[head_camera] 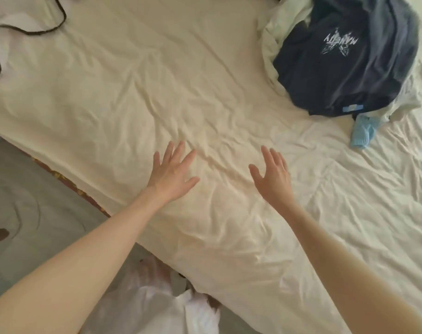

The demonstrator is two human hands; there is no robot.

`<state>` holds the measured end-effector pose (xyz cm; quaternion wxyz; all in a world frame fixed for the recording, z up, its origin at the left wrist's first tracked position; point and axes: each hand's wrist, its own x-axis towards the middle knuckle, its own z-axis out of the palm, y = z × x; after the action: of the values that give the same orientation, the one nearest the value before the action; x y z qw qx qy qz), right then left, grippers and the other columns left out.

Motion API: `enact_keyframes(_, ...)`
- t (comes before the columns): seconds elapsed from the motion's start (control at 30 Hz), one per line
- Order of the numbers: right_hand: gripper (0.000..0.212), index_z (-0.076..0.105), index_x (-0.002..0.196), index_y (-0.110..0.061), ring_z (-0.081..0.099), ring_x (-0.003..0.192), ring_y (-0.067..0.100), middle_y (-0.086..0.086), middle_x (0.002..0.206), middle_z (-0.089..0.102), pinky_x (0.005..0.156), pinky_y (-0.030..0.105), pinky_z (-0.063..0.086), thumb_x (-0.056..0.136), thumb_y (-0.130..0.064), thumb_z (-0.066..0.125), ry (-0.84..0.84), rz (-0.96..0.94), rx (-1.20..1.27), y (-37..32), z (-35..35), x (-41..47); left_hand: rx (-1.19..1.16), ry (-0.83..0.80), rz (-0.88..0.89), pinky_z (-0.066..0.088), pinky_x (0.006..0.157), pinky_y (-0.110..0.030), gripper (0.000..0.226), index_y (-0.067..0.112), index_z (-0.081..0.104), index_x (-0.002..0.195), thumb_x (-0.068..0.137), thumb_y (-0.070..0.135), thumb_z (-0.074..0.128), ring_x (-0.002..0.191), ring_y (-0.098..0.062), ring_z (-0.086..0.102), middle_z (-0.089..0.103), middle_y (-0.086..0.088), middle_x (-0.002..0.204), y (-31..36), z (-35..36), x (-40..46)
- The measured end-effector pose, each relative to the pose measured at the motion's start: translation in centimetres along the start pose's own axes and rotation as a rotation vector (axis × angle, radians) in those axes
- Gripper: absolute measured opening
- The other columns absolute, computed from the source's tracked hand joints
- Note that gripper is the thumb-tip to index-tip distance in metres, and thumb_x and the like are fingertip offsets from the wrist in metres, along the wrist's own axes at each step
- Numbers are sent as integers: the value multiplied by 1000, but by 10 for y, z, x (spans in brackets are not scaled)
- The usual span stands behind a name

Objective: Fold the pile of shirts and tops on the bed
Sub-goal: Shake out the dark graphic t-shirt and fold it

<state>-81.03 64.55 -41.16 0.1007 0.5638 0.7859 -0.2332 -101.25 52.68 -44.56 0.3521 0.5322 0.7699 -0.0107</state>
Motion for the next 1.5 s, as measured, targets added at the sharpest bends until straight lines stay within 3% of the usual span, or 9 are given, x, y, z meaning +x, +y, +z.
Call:
enact_keyframes(0.37, 65, 12, 150, -7, 11, 145, 26, 10, 158, 12, 118, 37, 15, 98, -32, 43, 244, 261, 35, 53, -35, 174, 125, 8, -98, -6, 104, -68, 102, 36, -5, 148, 75, 61, 61, 143, -28, -20, -22, -1, 156, 12, 38, 109)
enact_keyframes(0.6, 77, 4, 150, -5, 27, 140, 24, 11, 156, 14, 109, 29, 25, 96, -38, 48, 402, 630, 448, 72, -53, 223, 205, -72, -214, 0, 104, -70, 107, 34, -15, 147, 77, 57, 62, 141, -33, -21, -27, -3, 154, 30, 35, 123)
enact_keyframes(0.73, 67, 18, 148, -16, 41, 129, 18, 6, 150, 28, 101, 25, 33, 95, -40, 50, 539, 696, 668, 87, -69, 241, 225, -61, -206, 4, 104, -70, 110, 33, -17, 146, 75, 60, 62, 141, -33, -21, -28, -4, 153, 28, 38, 125)
enact_keyframes(0.83, 14, 56, 93, -23, 54, 88, 9, -3, 106, 58, 74, 9, 43, 97, -32, 47, 630, 660, 704, 94, -72, 248, 224, -80, -223, 3, 104, -69, 110, 34, -18, 146, 75, 59, 63, 141, -33, -22, -29, -4, 153, 30, 38, 127)
enact_keyframes(0.87, 27, 48, 72, -22, 48, 71, 6, -6, 83, 53, 60, 4, 39, 98, -29, 46, 636, 643, 680, 92, -71, 247, 220, -84, -226, 3, 105, -69, 110, 34, -18, 146, 75, 58, 63, 141, -32, -23, -29, -4, 153, 31, 38, 127)
enact_keyframes(1.0, 45, 30, 57, -18, 28, 50, 7, -5, 59, 30, 48, 10, 32, 98, -23, 47, 600, 598, 695, 76, -51, 217, 214, -100, -236, 2, 105, -70, 110, 34, -18, 146, 76, 57, 64, 140, -31, -25, -30, -3, 152, 31, 38, 128)
enact_keyframes(1.23, 19, 70, 93, -11, 57, 76, 3, -7, 79, 64, 68, 9, 45, 94, -23, 55, 500, 524, 958, 59, -24, 111, 152, -187, -275, 3, 108, -66, 104, 35, -12, 148, 79, 52, 64, 142, -28, -21, -25, -1, 155, 41, 18, 121)
enact_keyframes(1.37, 18, 65, 77, -14, 49, 68, 10, -4, 69, 57, 64, 19, 38, 92, -22, 59, 314, 417, 868, 52, -6, 43, -56, -53, -187, 19, 112, -47, 70, 20, 20, 149, 90, 39, 54, 144, -28, 9, 9, -8, 158, 65, 15, 102)
enact_keyframes(1.5, 18, 72, 94, -5, 53, 77, 12, 1, 85, 65, 67, 10, 37, 91, -19, 62, 109, 327, 786, 47, 21, -32, -614, 122, 45, 32, 107, -28, 47, 15, 41, 139, 95, 26, 51, 126, -18, 44, 45, -2, 138, 137, 13, 46)
